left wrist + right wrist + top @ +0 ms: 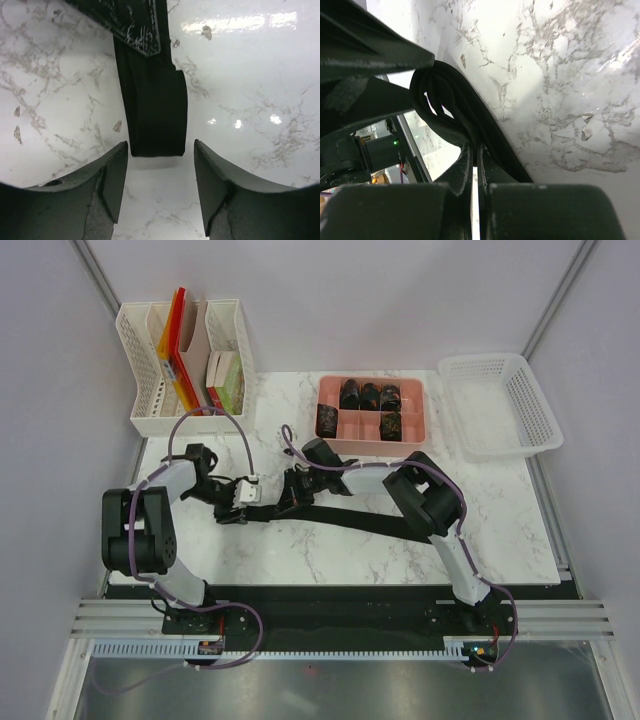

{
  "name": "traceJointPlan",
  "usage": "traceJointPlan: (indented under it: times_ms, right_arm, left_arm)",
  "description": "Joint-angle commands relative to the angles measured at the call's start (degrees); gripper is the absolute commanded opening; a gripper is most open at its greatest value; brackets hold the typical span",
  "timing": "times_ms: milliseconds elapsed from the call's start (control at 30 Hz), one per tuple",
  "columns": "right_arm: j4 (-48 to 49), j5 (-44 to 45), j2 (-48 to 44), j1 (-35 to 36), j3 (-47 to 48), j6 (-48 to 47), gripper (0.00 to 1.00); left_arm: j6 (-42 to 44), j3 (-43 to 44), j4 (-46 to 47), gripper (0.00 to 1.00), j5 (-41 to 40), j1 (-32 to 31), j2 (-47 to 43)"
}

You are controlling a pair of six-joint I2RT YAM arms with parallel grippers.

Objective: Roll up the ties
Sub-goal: Roll the tie at the center of the board.

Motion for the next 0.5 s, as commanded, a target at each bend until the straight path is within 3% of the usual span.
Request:
traceJointPlan:
  times_ms: [0, 300, 467]
  right_arm:
    - [-4.49, 4.9, 3.36, -0.5, 0.49, -2.84, 0.0]
    - [-4.4, 4.2, 5.03, -0.42, 1.64, -2.57, 0.0]
    - [-6.6, 4.73, 4.86, -0.42, 1.46, -3.01, 0.0]
  left_arm:
    - [-0.3, 1.43, -0.21, 0.65, 0.95, 1.65, 0.44]
    - [-4.17, -2.52, 9.64, 0.7, 0.61, 0.59, -0.8]
    - [-4.7, -1.91, 9.29, 0.51, -0.28, 0.33, -1.05]
